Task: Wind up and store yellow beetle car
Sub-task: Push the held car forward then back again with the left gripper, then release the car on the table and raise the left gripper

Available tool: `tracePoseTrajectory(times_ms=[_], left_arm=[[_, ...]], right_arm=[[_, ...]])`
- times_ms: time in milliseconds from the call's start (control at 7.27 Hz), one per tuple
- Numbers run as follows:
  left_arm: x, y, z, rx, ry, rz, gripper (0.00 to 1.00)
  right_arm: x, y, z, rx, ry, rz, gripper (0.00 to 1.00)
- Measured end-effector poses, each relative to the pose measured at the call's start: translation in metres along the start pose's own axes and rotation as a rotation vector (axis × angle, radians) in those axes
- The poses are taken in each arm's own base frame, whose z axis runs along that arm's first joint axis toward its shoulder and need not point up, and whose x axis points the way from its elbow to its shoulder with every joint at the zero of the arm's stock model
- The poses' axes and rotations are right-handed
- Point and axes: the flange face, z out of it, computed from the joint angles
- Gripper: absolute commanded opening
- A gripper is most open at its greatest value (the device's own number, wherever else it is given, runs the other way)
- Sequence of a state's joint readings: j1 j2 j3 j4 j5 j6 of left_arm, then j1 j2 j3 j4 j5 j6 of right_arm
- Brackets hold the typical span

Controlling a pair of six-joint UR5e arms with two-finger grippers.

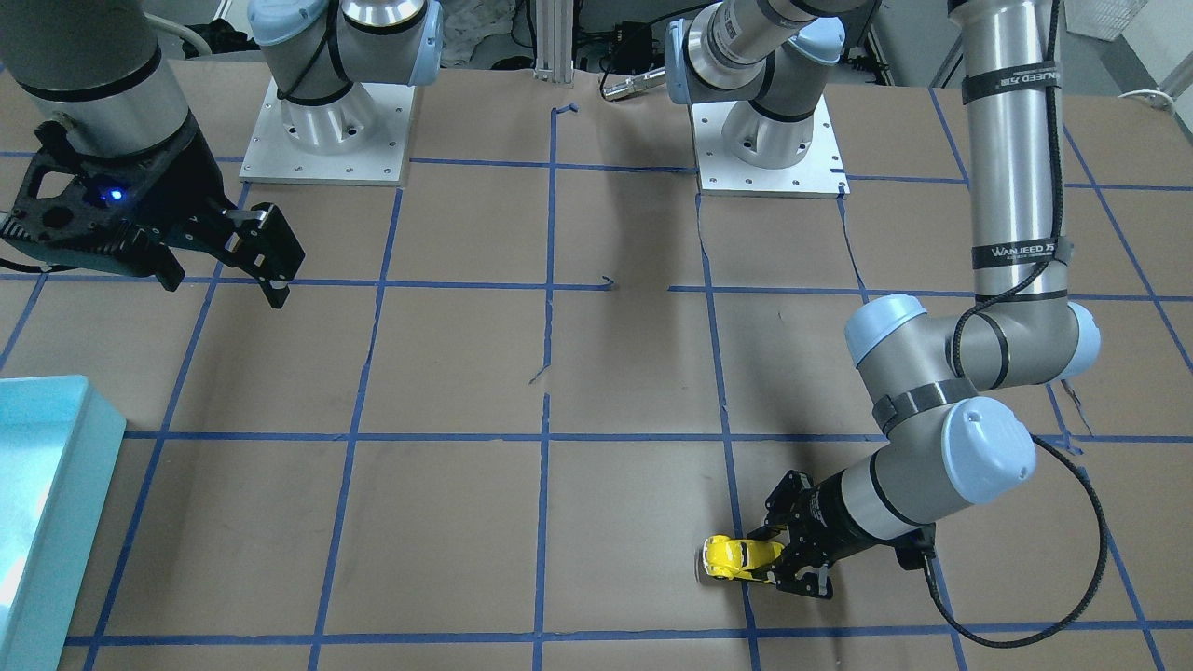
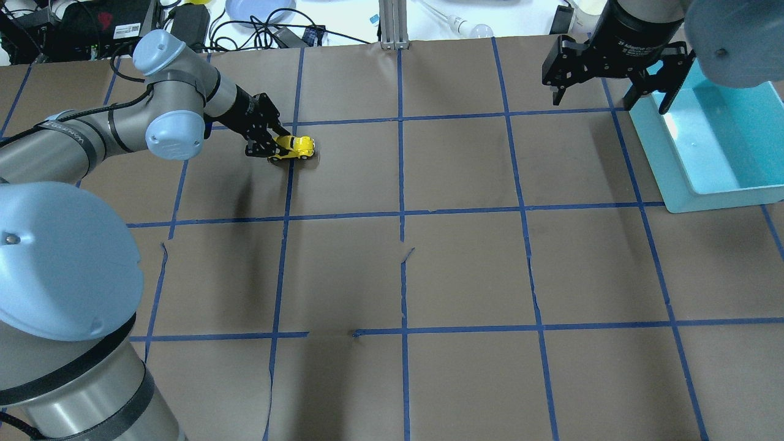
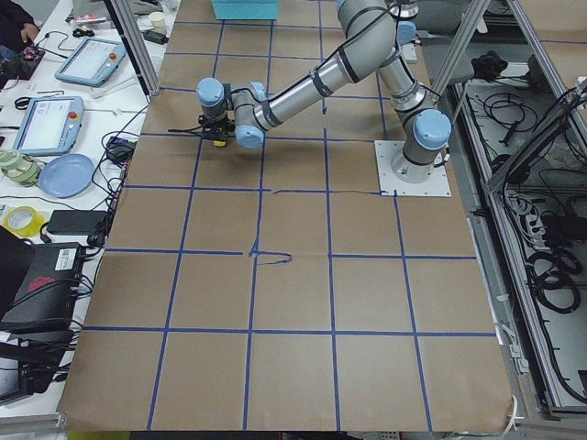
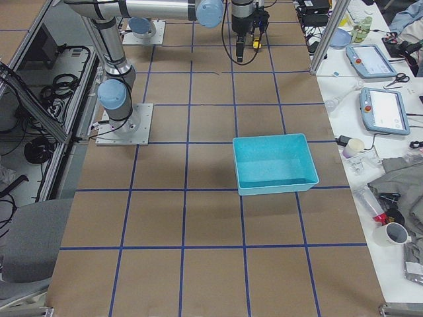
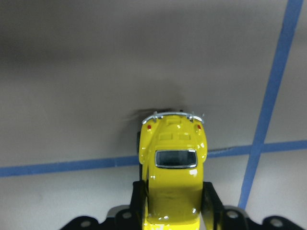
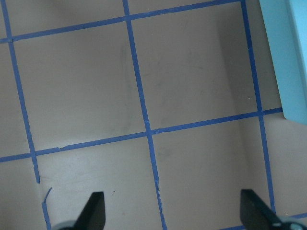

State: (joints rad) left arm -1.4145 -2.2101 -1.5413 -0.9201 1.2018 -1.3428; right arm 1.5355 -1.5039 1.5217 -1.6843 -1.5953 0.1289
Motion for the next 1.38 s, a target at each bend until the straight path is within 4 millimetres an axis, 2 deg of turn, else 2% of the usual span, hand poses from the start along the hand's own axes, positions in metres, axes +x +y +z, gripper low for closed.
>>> tracePoseTrajectory(times_ms=[413,825,1101,1376], left_arm=[[0.001,-0.019,-0.006,0.058,-0.006,0.054,0.0],[-0.003,-0.061,-0.018,0.105,-0.011,0.088,0.0],[-0.007,-0.094,-0.03,0.111,0.001,0.051,0.0],[-0.011,-0.117,-0.041,0.111,0.018,-0.015,0.0]], right_arm=[[0.0,0.0,0.0,-0.001,0.0,0.0,1.0],[0.0,0.0,0.0,0.0,0.0,0.0,1.0],[0.0,0.0,0.0,0.0,0.0,0.0,1.0],[0.0,0.0,0.0,0.0,0.0,0.0,1.0]])
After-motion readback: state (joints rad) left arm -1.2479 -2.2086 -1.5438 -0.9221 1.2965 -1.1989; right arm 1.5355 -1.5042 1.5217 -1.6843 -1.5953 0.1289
